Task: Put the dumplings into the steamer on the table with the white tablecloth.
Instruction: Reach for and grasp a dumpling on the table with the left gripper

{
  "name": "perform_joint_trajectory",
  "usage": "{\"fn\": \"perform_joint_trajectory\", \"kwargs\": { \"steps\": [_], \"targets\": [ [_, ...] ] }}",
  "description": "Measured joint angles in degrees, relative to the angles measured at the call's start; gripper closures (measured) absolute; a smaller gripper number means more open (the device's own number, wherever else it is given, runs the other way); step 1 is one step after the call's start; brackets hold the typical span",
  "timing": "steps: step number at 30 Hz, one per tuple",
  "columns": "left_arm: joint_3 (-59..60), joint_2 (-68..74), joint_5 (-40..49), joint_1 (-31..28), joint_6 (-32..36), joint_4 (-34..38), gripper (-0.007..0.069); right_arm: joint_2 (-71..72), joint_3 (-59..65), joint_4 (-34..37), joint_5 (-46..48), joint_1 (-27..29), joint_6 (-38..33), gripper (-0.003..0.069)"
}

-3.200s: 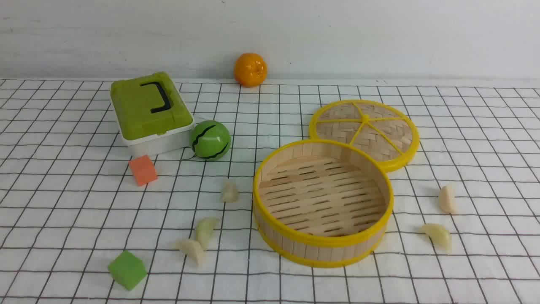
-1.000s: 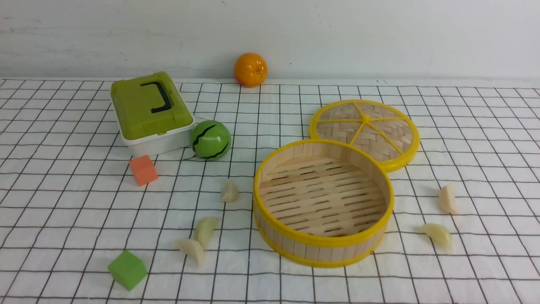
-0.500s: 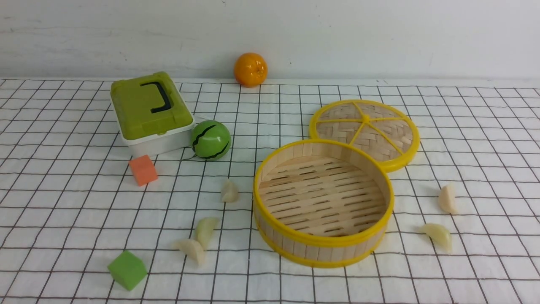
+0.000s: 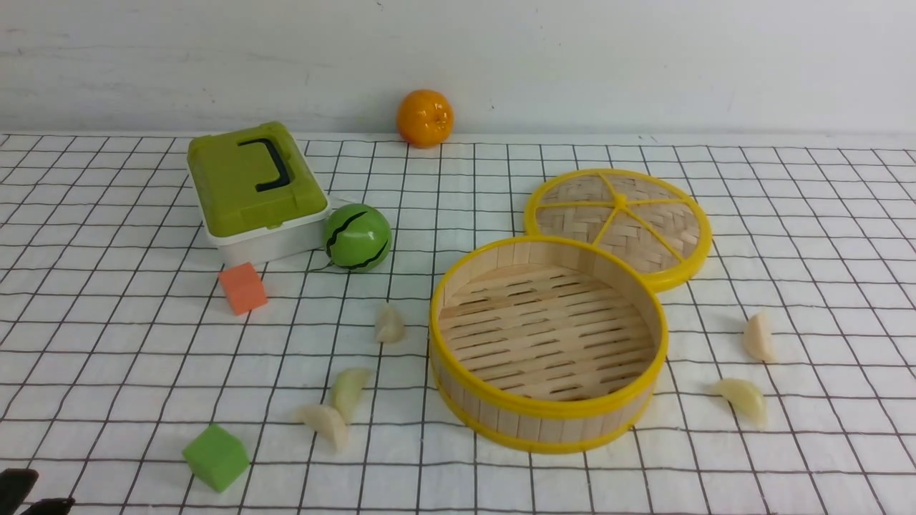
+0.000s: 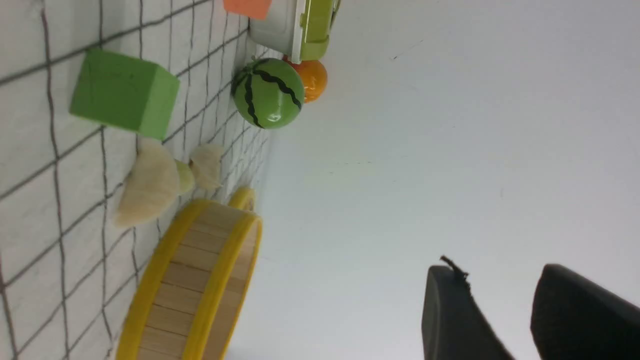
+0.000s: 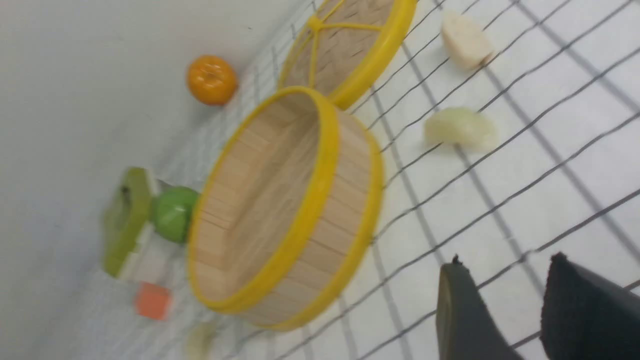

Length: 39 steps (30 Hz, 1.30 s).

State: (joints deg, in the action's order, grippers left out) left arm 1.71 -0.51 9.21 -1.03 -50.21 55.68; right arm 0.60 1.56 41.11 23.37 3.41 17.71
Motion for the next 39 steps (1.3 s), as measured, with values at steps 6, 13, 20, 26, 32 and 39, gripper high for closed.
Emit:
{"fn": "perform_joint_trajectory", "kwargs": {
  "steps": [6, 13, 20, 26, 32, 39],
  "targets": [
    [0.0, 0.0, 0.13, 0.0, 1.05, 1.61, 0.0386, 0.0, 0.0, 9.5, -0.35, 0.0, 1.15, 0.0419],
    [-7.57, 0.0, 7.5, 0.0, 22.32, 1.86, 0.0386, 0.0, 0.0, 10.26, 1.29, 0.0, -2.63, 0.0419],
    [-21.81, 1.85, 14.36, 0.0, 54.76, -2.19, 0.0386, 0.0, -2.78, 17.3, 2.84, 0.0, -17.71, 0.0419],
    [-32.28, 18.02, 25.29, 0.0, 55.06, -20.23, 0.0386, -4.23, -14.8, 16.88, 1.27, -0.38, -35.91, 0.0436],
    [-44.3, 36.33, 42.16, 3.63, 50.95, -41.92, 0.0386, -17.25, -31.02, 4.28, 8.21, -1.22, -45.06, 0.0601],
    [-56.36, 52.61, 50.91, 17.53, 40.43, -55.23, 0.0386, -32.65, -43.78, -12.71, 24.17, -4.42, -39.92, 0.0683]
  ]
}}
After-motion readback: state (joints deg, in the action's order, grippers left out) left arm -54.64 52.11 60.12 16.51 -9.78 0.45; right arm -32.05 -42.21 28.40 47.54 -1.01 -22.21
